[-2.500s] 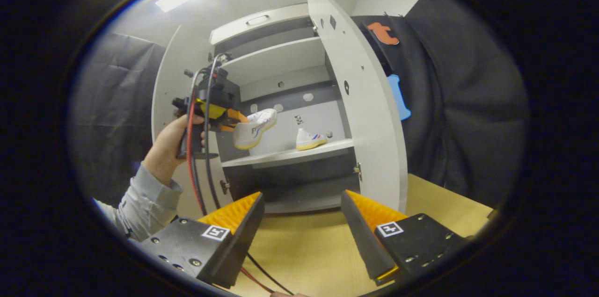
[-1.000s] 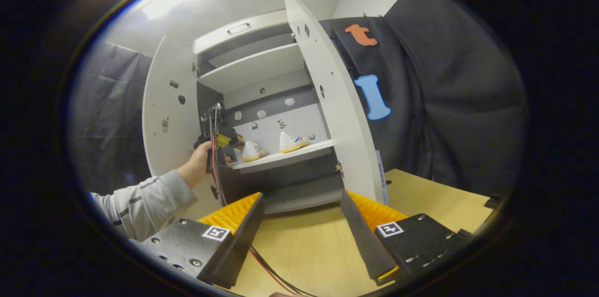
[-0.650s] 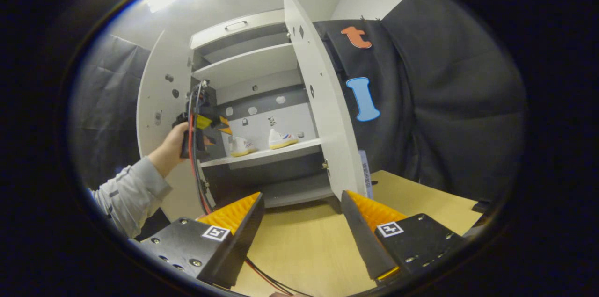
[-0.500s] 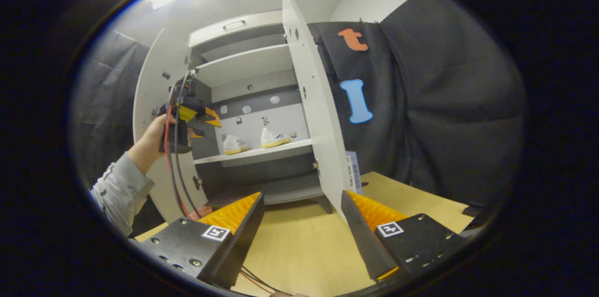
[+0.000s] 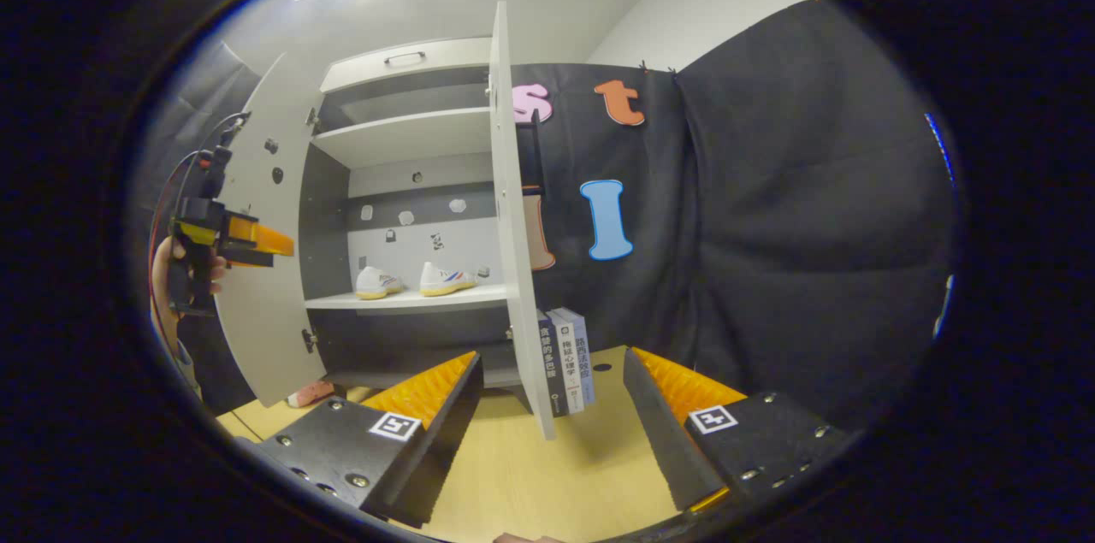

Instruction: Grab one shoe with the right hand and put it into the shoe cabinet, grab the other shoe with the left hand and put it into the shoe cabinet; then close the right door with the right hand and the left door with the left hand.

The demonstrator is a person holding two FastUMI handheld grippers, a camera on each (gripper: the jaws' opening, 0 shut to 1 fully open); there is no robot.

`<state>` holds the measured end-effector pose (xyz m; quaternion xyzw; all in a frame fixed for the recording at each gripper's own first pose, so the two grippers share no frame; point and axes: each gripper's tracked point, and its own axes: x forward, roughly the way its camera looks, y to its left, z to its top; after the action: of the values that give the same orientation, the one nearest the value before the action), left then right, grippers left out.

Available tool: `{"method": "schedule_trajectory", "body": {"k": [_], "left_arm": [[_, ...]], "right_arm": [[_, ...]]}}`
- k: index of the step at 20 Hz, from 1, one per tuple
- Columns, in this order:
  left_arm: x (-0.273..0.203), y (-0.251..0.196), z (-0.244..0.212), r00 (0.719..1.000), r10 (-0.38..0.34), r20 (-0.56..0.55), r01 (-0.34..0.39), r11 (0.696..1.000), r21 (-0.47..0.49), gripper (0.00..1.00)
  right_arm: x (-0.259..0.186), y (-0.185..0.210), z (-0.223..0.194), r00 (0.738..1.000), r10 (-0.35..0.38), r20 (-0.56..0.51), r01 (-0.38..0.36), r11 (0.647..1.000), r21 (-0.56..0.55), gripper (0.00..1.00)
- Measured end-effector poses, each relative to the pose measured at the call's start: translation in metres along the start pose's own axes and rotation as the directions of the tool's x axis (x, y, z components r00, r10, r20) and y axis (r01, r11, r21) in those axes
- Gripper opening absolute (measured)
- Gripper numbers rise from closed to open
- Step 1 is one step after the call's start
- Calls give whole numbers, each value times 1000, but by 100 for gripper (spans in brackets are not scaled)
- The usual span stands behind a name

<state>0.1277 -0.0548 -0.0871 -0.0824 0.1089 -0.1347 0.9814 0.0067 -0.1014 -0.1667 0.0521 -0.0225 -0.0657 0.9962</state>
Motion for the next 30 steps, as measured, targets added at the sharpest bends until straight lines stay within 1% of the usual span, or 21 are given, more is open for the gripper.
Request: {"method": "schedule_trajectory", "body": {"k": [2,3,5,7,8,9,10,13,14,15,16,17,18,19,20,21,22,23,27,28,30], "left_arm": [[-25,-7,-26,999,-28,-36,28,1000,12,95],[-37,-3,-32,1000,-8,-31,8,1000,24,95],[-58,2,-36,1000,13,23,-15,997,77,95],[-82,-4,-50,1000,5,31,-8,994,105,95],[-95,-8,-61,1000,-12,20,9,994,108,95],[-106,-10,-65,999,-24,23,21,994,106,91],[-115,-8,-68,999,-28,26,26,994,106,95],[-139,0,-70,999,-25,44,20,993,114,95],[-145,6,-70,998,-18,52,12,994,112,99],[-151,12,-67,998,-11,63,4,993,116,95],[-156,18,-65,997,-4,78,-5,992,123,95],[-162,25,-61,995,9,96,-21,991,129,91],[-167,32,-57,993,19,117,-35,990,134,90],[-171,38,-55,992,26,127,-43,990,134,95],[-174,42,-55,990,32,135,-50,990,134,95],[-176,45,-55,990,32,138,-51,990,134,95],[-178,49,-56,990,32,137,-50,990,132,99],[-178,52,-56,990,32,140,-50,990,128,95],[-178,66,-63,991,41,124,-56,991,118,95],[-178,70,-64,992,45,119,-59,991,116,95],[-178,79,-64,991,69,118,-81,991,103,95]], "right_arm": [[8,-5,2,999,20,-37,-21,999,-36,98],[12,-9,7,998,30,-50,-33,998,-48,98],[24,-16,16,996,54,-71,-59,996,-66,98],[38,-26,19,992,73,-105,-83,992,-94,98],[46,-34,23,990,68,-121,-81,991,-110,98],[54,-44,28,990,61,-130,-78,989,-126,98],[63,-53,36,990,53,-129,-71,988,-140,98],[92,-80,56,993,31,-113,-50,984,-171,98],[102,-88,65,995,27,-99,-44,984,-174,98],[111,-93,73,996,25,-90,-41,983,-178,98],[119,-97,81,996,32,-83,-47,983,-180,98],[127,-102,86,996,33,-80,-47,982,-184,98],[135,-106,94,997,38,-70,-51,980,-190,98],[142,-109,105,998,37,-56,-47,982,-185,98],[150,-112,113,998,32,-60,-43,983,-179,93],[159,-115,118,998,26,-64,-36,984,-176,98],[166,-115,125,997,20,-73,-32,985,-169,98],[171,-110,131,997,25,-73,-36,986,-162,98],[183,-71,149,993,96,-73,-101,993,-68,98],[185,-64,151,993,102,-66,-107,992,-62,98],[191,-61,151,994,86,-66,-91,993,-70,98]]}}
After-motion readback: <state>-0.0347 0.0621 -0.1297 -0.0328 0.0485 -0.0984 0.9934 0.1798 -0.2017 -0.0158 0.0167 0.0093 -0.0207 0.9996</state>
